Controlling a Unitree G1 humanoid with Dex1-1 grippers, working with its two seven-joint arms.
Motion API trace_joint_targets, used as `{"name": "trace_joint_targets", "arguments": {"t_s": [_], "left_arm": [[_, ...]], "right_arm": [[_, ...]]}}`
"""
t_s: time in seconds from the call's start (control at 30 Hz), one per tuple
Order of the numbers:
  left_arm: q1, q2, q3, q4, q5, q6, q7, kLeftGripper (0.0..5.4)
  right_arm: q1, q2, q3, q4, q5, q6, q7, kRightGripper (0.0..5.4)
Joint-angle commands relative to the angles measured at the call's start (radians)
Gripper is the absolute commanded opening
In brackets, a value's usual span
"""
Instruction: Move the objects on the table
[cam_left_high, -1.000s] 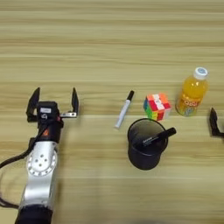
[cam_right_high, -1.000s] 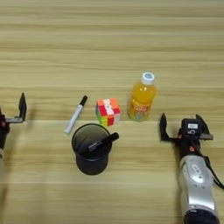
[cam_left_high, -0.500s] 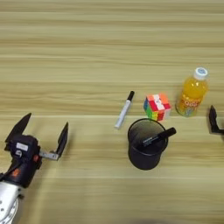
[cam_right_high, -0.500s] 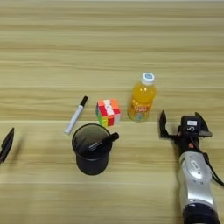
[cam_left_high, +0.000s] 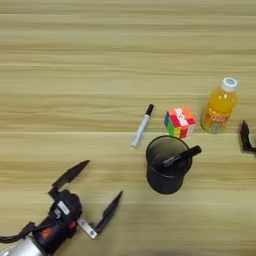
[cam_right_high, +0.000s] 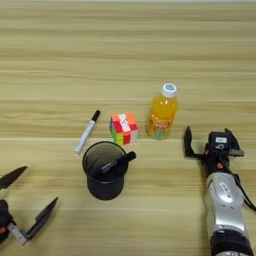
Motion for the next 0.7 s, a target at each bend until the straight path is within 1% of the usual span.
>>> {"name": "trace_joint_targets", "arguments": {"t_s": [0.03,0.1,0.27,0.47,0.57,0.7], "left_arm": [[-0.069,-0.045,-0.087,0.067,0.054,0.003,0.009,5.40],[-0.086,-0.055,-0.101,0.092,0.061,0.001,0.018,5.40],[-0.111,-0.062,-0.122,0.134,0.075,-0.013,0.037,5.40],[-0.139,-0.070,-0.141,0.160,0.091,-0.010,0.060,5.40],[-0.151,-0.069,-0.149,0.169,0.089,-0.013,0.059,5.40],[-0.181,-0.078,-0.166,0.192,0.097,-0.012,0.060,5.40]], "right_arm": [[-0.017,0.001,-0.001,0.008,0.006,-0.008,0.004,5.39],[-0.015,0.002,-0.001,0.005,0.006,-0.009,0.003,5.39],[-0.010,0.002,-0.001,-0.001,0.006,-0.010,0.001,5.39],[-0.008,0.006,0.001,-0.002,0.003,-0.013,-0.001,5.39],[-0.007,0.008,0.003,-0.005,0.002,-0.012,-0.002,5.39],[-0.008,0.010,0.005,-0.006,0.001,-0.013,-0.003,5.39]]}}
